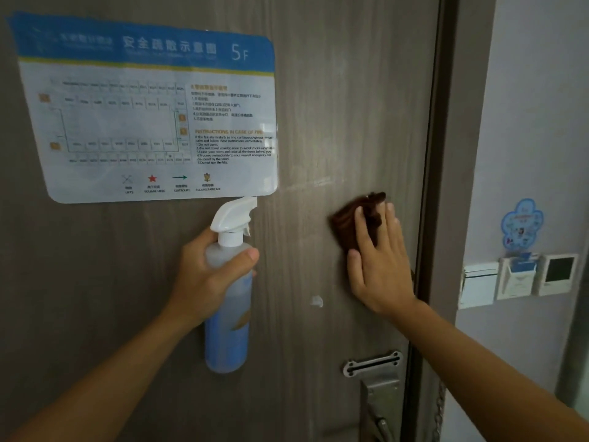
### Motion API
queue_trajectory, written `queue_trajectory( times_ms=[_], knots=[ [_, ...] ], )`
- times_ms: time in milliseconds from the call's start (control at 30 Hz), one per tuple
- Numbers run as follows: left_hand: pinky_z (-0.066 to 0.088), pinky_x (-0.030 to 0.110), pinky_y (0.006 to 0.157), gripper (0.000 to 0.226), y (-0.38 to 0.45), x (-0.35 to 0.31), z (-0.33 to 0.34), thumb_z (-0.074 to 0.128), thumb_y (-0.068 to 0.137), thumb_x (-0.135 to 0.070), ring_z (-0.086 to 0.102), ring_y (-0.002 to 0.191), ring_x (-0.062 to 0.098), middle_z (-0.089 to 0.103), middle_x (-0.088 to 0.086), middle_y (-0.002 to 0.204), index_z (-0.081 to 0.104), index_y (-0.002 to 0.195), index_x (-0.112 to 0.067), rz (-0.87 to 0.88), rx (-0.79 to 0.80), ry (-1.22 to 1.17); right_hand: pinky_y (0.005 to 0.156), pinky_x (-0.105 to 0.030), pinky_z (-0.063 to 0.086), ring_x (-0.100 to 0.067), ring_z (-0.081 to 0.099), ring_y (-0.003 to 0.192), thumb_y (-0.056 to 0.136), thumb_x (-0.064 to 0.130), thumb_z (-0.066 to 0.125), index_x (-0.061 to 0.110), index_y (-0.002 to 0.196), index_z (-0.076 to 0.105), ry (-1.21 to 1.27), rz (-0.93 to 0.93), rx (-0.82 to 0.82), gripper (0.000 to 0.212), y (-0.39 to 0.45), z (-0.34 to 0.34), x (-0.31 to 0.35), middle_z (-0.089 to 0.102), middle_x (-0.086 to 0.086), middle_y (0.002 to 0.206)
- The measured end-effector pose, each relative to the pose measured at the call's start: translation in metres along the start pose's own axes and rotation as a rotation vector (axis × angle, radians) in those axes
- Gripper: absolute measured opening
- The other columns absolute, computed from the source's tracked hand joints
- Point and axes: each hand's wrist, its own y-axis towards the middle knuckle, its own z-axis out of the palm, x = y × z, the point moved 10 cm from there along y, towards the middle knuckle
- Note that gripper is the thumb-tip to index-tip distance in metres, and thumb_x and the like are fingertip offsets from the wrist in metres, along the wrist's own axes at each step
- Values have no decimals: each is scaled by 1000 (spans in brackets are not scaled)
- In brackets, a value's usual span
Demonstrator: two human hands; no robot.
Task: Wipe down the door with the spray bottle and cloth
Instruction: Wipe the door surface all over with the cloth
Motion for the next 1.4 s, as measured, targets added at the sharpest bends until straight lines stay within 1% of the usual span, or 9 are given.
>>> queue_trajectory(
  times_ms=[167, 267, 500, 700, 900, 1033, 1133, 1300, 1400],
  knots=[
    [64, 46, 72, 39, 1, 1, 5, 78, 78, -36, 73, 76, 29, 73, 6, 82, 69, 106, -9, -18, -15, 7, 129, -49, 5, -37, -2, 158, 104, 31, 38, 13, 165, 10, 57, 230, -131, 69, 14, -15, -12, 6, -25, 169],
    [64, 51, 73, 40, -4, -1, 1, 79, 77, -35, 73, 74, 29, 74, 5, 80, 68, 104, -8, -35, -92, 0, 128, -51, 6, -40, 0, 157, 104, 30, 37, 11, 164, 13, 70, 240, -137, 67, 5, -12, -7, 8, -28, 167],
    [64, 59, 70, 45, -11, -6, -2, 81, 75, -37, 73, 72, 31, 73, 15, 82, 68, 103, -5, -50, -182, 70, 128, -54, 4, -42, -1, 157, 102, 31, 42, 7, 161, 23, 88, 69, -60, 67, -11, 2, 0, 11, -30, 167],
    [62, 62, 69, 45, -11, -9, -2, 80, 77, -36, 73, 70, 30, 74, 13, 79, 67, 103, -1, -34, -163, 89, 127, -54, 12, -38, -2, 158, 102, 38, 38, 14, 162, 17, -64, -299, 87, 68, -33, 12, -3, 12, -26, 167],
    [62, 62, 69, 35, -9, -6, -3, 79, 76, -35, 73, 69, 30, 75, 9, 77, 70, 100, -11, -29, -150, 44, 128, -49, 2, -40, -1, 157, 103, 35, 36, 14, 165, 9, 93, 322, -65, 71, -48, 18, 1, 9, -28, 167],
    [62, 61, 70, 35, -7, -6, -3, 79, 76, -36, 73, 68, 30, 75, 9, 75, 70, 99, -11, -25, -133, 34, 128, -49, 0, -35, -7, 158, 104, 40, 34, 19, 164, 5, -3, 21, 63, 70, -73, 46, 39, 9, -22, 167],
    [62, 62, 70, 35, -7, -5, -3, 79, 76, -37, 73, 68, 29, 75, 8, 74, 70, 99, -12, -24, -126, 31, 127, -52, 11, -33, -3, 159, 104, 39, 35, 19, 163, 14, -35, -95, 64, 66, -69, 38, 25, 10, -19, 167],
    [61, 65, 71, 29, -6, -5, -2, 79, 77, -36, 73, 68, 29, 75, 8, 74, 70, 95, -15, -22, -112, 29, 128, -50, 10, -36, -1, 158, 105, 38, 29, 19, 165, 4, 112, 408, -62, 67, -54, 13, -20, 8, -25, 168],
    [61, 65, 72, 31, -7, -5, -2, 80, 77, -36, 73, 69, 28, 75, 7, 75, 70, 97, -15, -22, -113, 27, 127, -51, 4, -35, -7, 158, 105, 37, 32, 19, 165, 6, 128, 409, -67, 68, -72, 28, 8, 5, -24, 168]
  ],
)
